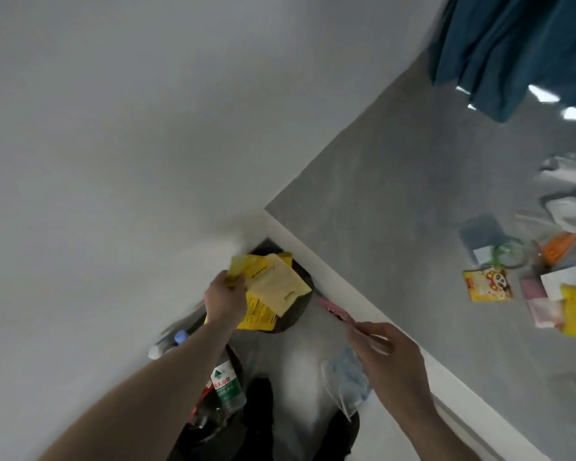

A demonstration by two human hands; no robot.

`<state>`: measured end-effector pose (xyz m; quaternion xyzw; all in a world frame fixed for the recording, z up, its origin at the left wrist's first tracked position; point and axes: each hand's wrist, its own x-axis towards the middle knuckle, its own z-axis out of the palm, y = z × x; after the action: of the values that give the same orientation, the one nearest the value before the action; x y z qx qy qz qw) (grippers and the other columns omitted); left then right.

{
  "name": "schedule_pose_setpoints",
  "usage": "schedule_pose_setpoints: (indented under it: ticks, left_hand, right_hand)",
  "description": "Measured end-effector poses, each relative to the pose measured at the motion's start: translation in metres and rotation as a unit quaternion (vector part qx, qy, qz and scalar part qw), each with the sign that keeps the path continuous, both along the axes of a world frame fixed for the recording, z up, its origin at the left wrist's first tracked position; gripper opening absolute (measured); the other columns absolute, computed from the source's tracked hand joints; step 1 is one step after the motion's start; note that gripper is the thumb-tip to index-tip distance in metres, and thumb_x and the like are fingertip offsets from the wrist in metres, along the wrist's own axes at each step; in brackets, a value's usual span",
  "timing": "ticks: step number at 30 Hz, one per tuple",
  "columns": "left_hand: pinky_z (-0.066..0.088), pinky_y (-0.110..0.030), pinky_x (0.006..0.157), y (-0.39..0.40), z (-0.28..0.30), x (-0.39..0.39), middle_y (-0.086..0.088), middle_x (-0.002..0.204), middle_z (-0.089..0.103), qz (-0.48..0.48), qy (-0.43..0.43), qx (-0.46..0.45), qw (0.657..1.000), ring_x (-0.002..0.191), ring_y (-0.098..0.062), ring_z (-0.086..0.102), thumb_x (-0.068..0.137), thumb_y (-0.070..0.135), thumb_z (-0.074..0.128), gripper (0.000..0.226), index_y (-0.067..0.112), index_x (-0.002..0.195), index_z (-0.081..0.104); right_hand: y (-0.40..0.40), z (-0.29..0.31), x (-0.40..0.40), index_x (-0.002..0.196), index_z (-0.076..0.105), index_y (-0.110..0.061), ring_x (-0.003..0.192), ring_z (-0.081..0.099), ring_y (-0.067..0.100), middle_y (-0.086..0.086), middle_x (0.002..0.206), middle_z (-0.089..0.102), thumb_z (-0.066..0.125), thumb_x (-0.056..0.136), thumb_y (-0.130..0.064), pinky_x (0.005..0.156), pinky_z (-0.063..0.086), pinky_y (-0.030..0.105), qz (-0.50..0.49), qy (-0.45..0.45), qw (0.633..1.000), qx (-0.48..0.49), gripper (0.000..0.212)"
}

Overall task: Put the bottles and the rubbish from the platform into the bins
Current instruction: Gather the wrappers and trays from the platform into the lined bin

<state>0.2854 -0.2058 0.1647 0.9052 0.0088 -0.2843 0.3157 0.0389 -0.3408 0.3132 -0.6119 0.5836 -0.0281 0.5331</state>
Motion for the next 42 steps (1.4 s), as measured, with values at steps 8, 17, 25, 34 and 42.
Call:
schedule_pose_setpoints:
  ticks: [8,17,25,34,42]
  left_hand:
    - [0.043,-0.036,0.068,-0.037,-0.117,0.015,-0.006,0.088,0.068,0.107,-0.002,0.016,0.994,0.080,-0.030,0.059,0.100,0.034,0.054,0.027,0.010,0.098,0.066]
    - [0.060,-0.033,0.070,-0.030,-0.165,0.002,-0.005,0.124,0.061,0.071,0.179,0.004,0.981,0.095,-0.025,0.069,0.096,0.024,0.057,0.045,0.026,0.140,0.050]
    - [0.056,-0.033,0.070,0.005,-0.139,0.028,-0.001,0.107,0.063,-0.090,0.100,0.094,0.986,0.081,-0.018,0.062,0.096,0.028,0.058,0.042,0.020,0.137,0.054]
    - [0.043,-0.020,0.075,0.033,-0.144,0.040,0.014,0.118,0.049,-0.253,0.019,0.033,0.967,0.088,0.001,0.057,0.092,0.015,0.059,0.024,0.029,0.110,0.068]
    - [0.050,-0.039,0.106,0.038,-0.191,0.037,0.009,0.147,0.049,-0.280,0.101,0.000,0.955,0.125,-0.013,0.057,0.090,0.024,0.055,0.055,0.027,0.145,0.050]
  right_hand:
    - [0.001,-0.100,0.009,0.079,0.074,-0.022,0.064,0.069,0.015,-0.002,0.068,0.072,0.079,0.082,-0.024,0.054,0.049,0.021,-0.007,-0.014,1.000,0.018,0.006]
    - [0.014,-0.144,0.010,0.084,0.074,-0.028,0.063,0.068,0.007,-0.009,0.071,0.073,0.079,0.082,-0.032,0.055,0.049,0.023,0.008,0.011,0.999,0.039,0.008]
    - [0.008,-0.166,0.043,0.082,0.074,-0.026,0.061,0.068,0.009,-0.008,0.068,0.073,0.079,0.082,-0.034,0.060,0.055,0.032,0.003,0.019,0.999,0.041,0.009]
    - [0.016,-0.260,0.118,0.074,0.067,-0.016,0.072,0.065,0.014,-0.003,0.073,0.066,0.076,0.087,-0.037,0.051,0.041,0.007,-0.034,0.020,0.999,-0.012,0.027]
    - [0.026,-0.368,0.149,0.152,0.037,-0.035,0.144,0.035,0.019,-0.002,0.158,0.032,0.060,0.099,-0.027,0.115,0.033,0.034,0.205,-0.031,0.978,-0.020,0.058]
